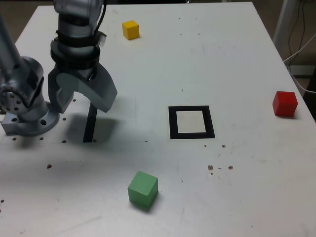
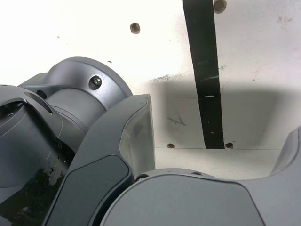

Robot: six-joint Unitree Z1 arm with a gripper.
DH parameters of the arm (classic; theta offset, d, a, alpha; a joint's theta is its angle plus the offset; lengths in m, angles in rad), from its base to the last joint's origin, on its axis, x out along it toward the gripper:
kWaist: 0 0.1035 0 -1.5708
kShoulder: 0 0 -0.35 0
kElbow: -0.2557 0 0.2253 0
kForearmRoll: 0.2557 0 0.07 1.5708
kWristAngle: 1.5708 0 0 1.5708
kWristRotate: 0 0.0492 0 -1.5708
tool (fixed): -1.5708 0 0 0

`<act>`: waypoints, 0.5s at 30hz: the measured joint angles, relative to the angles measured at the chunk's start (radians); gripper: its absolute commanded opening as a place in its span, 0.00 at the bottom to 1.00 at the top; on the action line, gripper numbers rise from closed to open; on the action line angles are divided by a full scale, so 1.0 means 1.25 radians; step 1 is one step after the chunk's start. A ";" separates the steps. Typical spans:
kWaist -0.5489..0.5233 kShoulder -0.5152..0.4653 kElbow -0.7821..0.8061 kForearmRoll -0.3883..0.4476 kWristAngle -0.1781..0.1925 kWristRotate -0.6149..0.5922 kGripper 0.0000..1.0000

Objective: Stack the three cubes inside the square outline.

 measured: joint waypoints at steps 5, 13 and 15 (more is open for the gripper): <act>0.000 -0.009 0.001 0.000 -0.011 -0.015 0.99; 0.000 -0.020 -0.001 0.004 0.002 -0.035 1.00; 0.000 -0.029 -0.001 0.004 0.003 -0.035 1.00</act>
